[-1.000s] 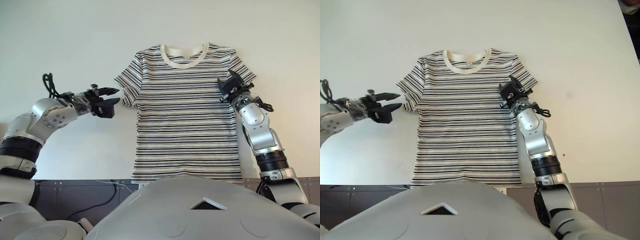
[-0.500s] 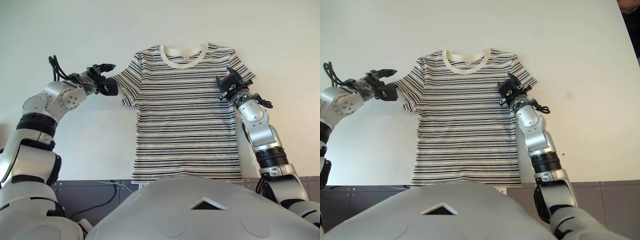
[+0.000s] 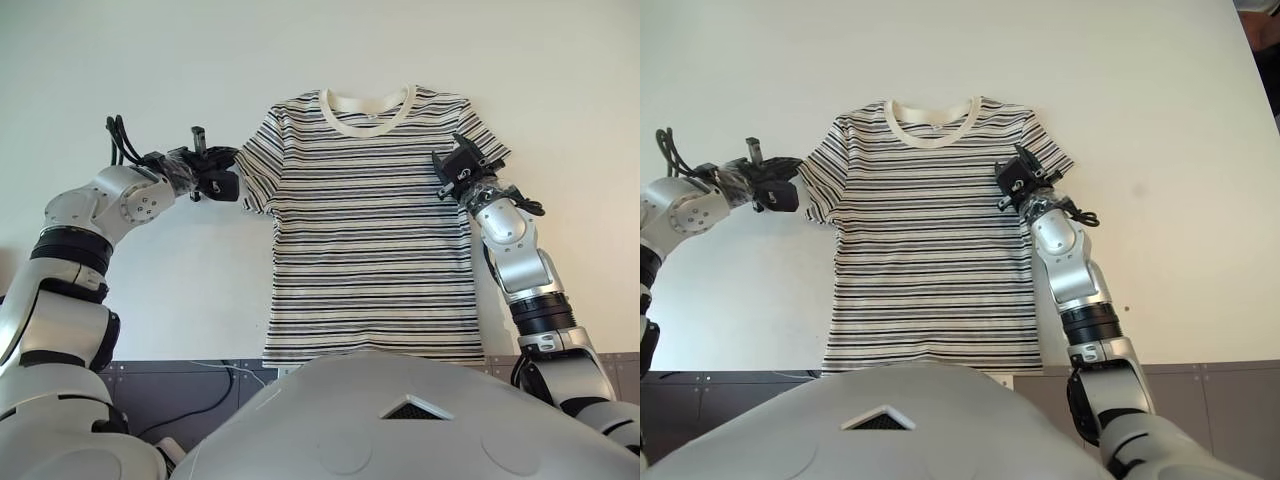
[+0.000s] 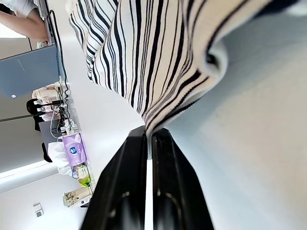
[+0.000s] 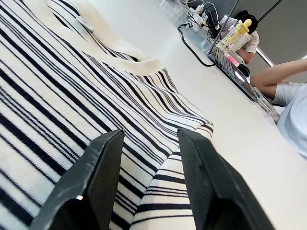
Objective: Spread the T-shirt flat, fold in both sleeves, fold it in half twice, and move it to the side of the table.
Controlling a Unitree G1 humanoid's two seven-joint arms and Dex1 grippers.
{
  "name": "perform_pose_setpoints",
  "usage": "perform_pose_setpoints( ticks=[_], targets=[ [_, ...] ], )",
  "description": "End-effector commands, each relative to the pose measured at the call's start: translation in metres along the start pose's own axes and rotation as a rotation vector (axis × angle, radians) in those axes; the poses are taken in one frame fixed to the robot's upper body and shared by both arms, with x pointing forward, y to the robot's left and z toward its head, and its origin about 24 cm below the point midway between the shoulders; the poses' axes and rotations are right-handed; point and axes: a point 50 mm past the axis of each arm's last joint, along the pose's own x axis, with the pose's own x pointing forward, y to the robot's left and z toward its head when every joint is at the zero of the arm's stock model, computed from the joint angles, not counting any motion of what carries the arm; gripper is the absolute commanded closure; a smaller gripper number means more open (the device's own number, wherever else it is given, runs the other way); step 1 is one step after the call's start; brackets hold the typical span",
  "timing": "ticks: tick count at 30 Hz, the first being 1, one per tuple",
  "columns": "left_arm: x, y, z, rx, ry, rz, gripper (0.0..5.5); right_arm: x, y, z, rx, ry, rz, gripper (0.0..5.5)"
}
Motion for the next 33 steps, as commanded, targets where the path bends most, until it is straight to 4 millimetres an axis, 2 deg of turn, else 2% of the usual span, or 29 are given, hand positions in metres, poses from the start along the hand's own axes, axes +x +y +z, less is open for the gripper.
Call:
perform_pose_setpoints(
  ticks=[1,5,9,13,21,26,33],
  targets=[
    [-0.003,-0.033,0.002,-0.037,0.019,-0.103,5.39,0.002,-0.001,0.002,0.0,-0.004,-0.002,3.43],
    [-0.005,-0.01,0.007,-0.061,0.014,0.066,5.39,0.002,-0.001,0.002,0.002,-0.002,-0.005,3.43],
    [-0.002,-0.001,0.022,-0.038,-0.023,0.175,5.39,0.0,-0.001,0.0,-0.002,0.004,0.001,3.43],
    [-0.004,0.019,0.028,-0.018,-0.003,0.315,5.39,0.0,-0.002,-0.002,-0.003,0.009,0.0,3.43],
    [0.007,0.031,0.051,-0.027,-0.066,0.313,5.39,0.001,-0.001,-0.002,-0.007,0.01,0.015,3.43],
    [0.026,0.045,0.072,-0.077,-0.12,0.327,5.39,0.003,0.001,-0.001,-0.007,0.005,0.019,3.43],
    [0.048,0.06,0.083,-0.152,-0.134,0.341,5.39,0.005,0.003,0.0,-0.008,0.001,0.025,3.43]
  ],
)
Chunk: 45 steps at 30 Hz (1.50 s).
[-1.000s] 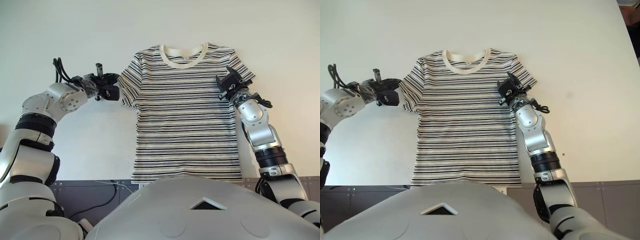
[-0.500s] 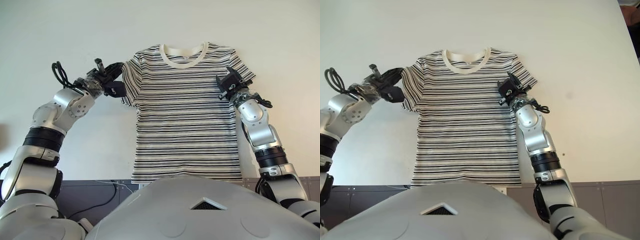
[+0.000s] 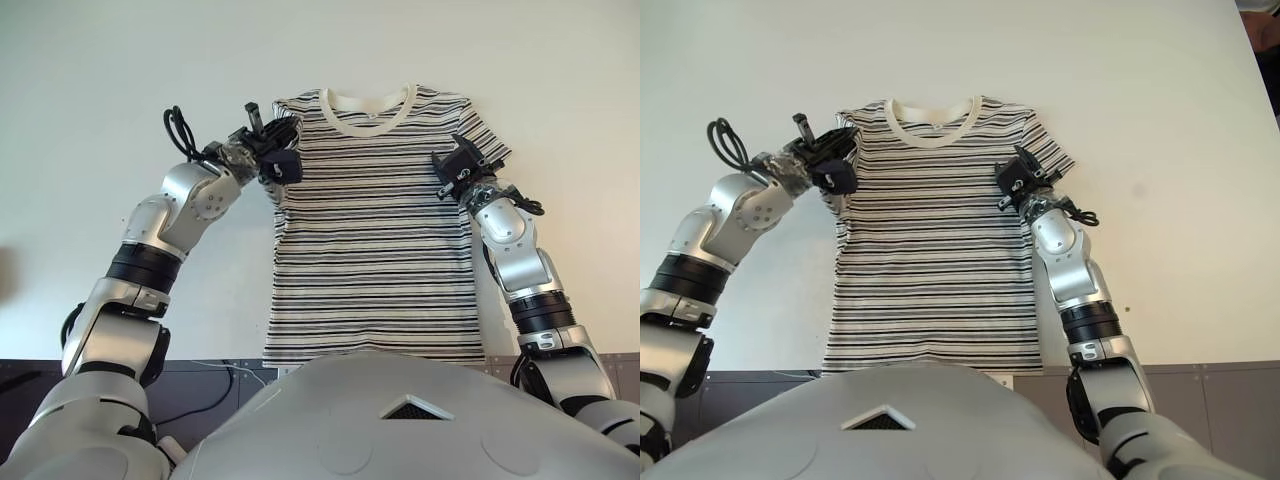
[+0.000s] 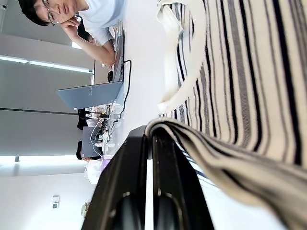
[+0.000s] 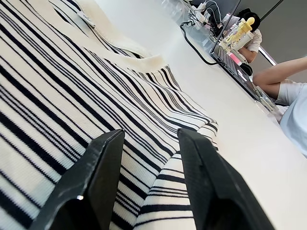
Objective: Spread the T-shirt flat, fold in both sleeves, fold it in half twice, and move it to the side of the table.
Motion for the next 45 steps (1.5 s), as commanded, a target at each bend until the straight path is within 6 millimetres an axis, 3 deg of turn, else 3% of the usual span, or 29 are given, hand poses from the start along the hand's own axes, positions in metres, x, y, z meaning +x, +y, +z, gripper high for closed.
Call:
perform_pose_setpoints(
  ticks=[1,3,6,11,13,16,19,22,24,28,35,40,45],
  targets=[
    [0.012,0.002,0.003,-0.042,0.005,-0.01,5.39,0.003,0.003,0.002,-0.006,-0.002,0.019,3.43],
    [0.014,-0.005,0.006,-0.079,-0.004,-0.026,5.39,0.004,0.003,0.002,-0.008,-0.006,0.026,3.43],
    [0.009,-0.017,0.01,-0.135,-0.026,-0.078,4.92,0.005,0.0,0.002,-0.012,-0.007,0.021,3.43],
    [0.003,-0.005,0.012,-0.164,-0.033,0.015,4.26,0.004,-0.007,0.005,-0.004,-0.024,-0.025,3.43],
    [-0.003,0.008,0.01,-0.164,-0.017,0.121,3.93,0.001,-0.026,0.018,0.014,-0.084,-0.128,3.43],
    [-0.017,0.041,0.002,-0.192,0.078,0.413,3.5,-0.011,-0.08,0.023,-0.112,-0.093,-0.279,3.43],
    [-0.023,0.052,-0.003,-0.326,0.17,0.585,3.43,-0.017,-0.118,-0.002,-0.381,0.027,-0.217,3.43],
    [-0.02,0.044,0.001,-0.435,0.204,0.626,3.43,-0.021,-0.137,-0.036,-0.705,0.18,-0.036,3.43],
    [-0.019,0.037,0.003,-0.498,0.233,0.657,3.43,-0.023,-0.134,-0.055,-0.866,0.223,0.1,3.43],
    [-0.017,0.027,0.012,-0.516,0.246,0.685,3.43,-0.032,-0.117,-0.074,-1.023,0.156,0.304,3.43],
    [-0.017,0.014,0.024,-0.488,0.245,0.676,3.43,-0.03,-0.1,-0.069,-1.097,-0.025,0.423,3.43],
    [-0.017,0.015,0.021,-0.474,0.258,0.688,3.43,-0.03,-0.086,-0.068,-1.115,-0.12,0.481,3.43],
    [-0.015,0.012,0.022,-0.463,0.26,0.686,3.43,-0.032,-0.084,-0.067,-1.098,-0.146,0.47,3.43]
  ],
)
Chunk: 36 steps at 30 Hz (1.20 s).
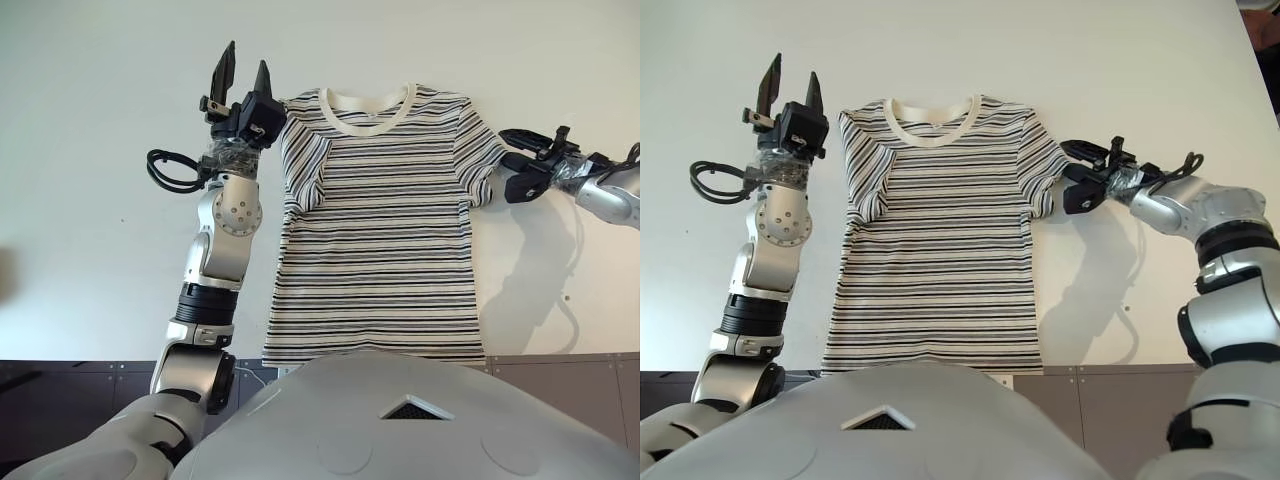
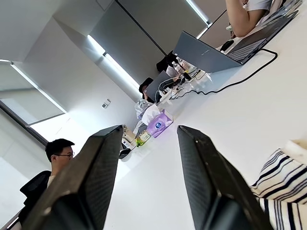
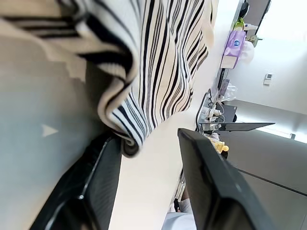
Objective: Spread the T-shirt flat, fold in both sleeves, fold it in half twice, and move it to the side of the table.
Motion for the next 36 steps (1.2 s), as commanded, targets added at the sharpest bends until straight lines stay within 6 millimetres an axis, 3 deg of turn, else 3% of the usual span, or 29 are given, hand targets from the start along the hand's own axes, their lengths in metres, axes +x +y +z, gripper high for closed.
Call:
perform_pose_setpoints(
  ticks=[1,3,15,24,30,36],
  targets=[
    [0.001,-0.002,-0.001,0.016,0.005,0.008,3.43,0.001,0.02,0.009,0.017,-0.023,0.084,3.43],
    [0.001,-0.003,-0.002,0.021,0.003,0.008,3.43,0.003,0.021,0.006,0.021,0.012,0.087,3.43],
    [0.003,-0.004,-0.006,0.047,0.001,-0.004,3.39,0.006,0.028,0.006,0.096,0.075,0.07,5.37],
    [-0.002,-0.009,-0.008,0.065,0.008,-0.017,3.39,0.005,0.005,0.006,0.123,0.041,-0.045,5.37],
    [-0.004,-0.011,-0.009,0.088,0.001,-0.031,3.39,0.01,-0.026,0.014,0.1,-0.036,-0.201,5.37],
    [-0.005,-0.014,-0.009,0.09,0.003,-0.047,3.39,0.025,-0.043,0.03,0.077,-0.113,-0.235,5.37]
  ],
)
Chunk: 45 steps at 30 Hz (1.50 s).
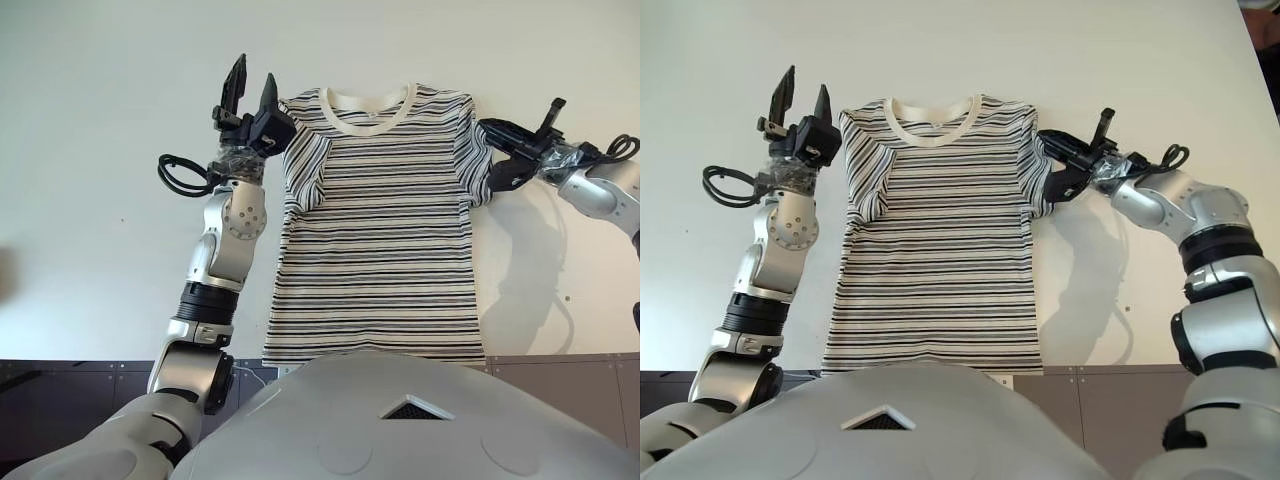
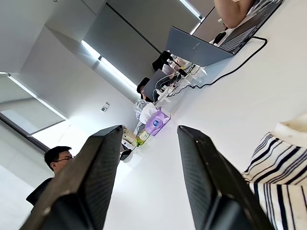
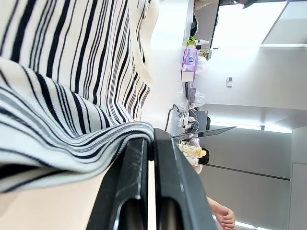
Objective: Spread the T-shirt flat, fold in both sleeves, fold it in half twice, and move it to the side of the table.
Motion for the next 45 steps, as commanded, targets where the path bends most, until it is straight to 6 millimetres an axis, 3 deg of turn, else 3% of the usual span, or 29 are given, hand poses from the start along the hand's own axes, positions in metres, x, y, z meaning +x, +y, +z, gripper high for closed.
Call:
perform_pose_setpoints(
  ticks=[1,10,18,27,31,34,35,37,41,45],
  targets=[
    [-0.002,-0.003,-0.003,0.012,0.011,-0.012,3.39,0.013,-0.007,0.009,0.005,-0.035,-0.017,5.37],
    [0.003,-0.007,-0.005,0.003,0.023,-0.026,3.39,0.042,-0.01,0.034,0.029,-0.114,-0.02,5.37],
    [0.004,-0.007,-0.009,-0.001,0.032,-0.032,3.39,0.061,0.002,0.048,0.047,-0.122,0.045,5.37],
    [-0.005,-0.003,-0.022,0.039,0.044,-0.069,3.39,0.045,-0.019,0.04,0.106,-0.105,-0.048,3.87],
    [-0.024,0.015,-0.045,0.135,0.048,-0.159,3.39,0.019,-0.037,0.022,0.177,-0.015,-0.154,3.21],
    [-0.057,0.025,-0.061,0.171,0.075,-0.261,3.39,-0.019,-0.011,0.01,0.214,0.076,-0.038,3.16],
    [-0.074,0.024,-0.065,0.169,0.087,-0.305,3.39,-0.029,0.001,0.017,0.237,0.066,0.001,3.16],
    [-0.1,0.019,-0.067,0.163,0.1,-0.378,3.39,-0.03,0.018,0.041,0.297,0.014,0.024,3.16],
    [-0.12,0.009,-0.065,0.147,0.093,-0.451,3.39,-0.019,0.036,0.083,0.389,-0.038,0.028,3.16],
    [-0.138,0.008,-0.061,0.168,0.068,-0.516,3.39,-0.035,0.042,0.09,0.359,-0.014,0.073,3.16]
  ],
)
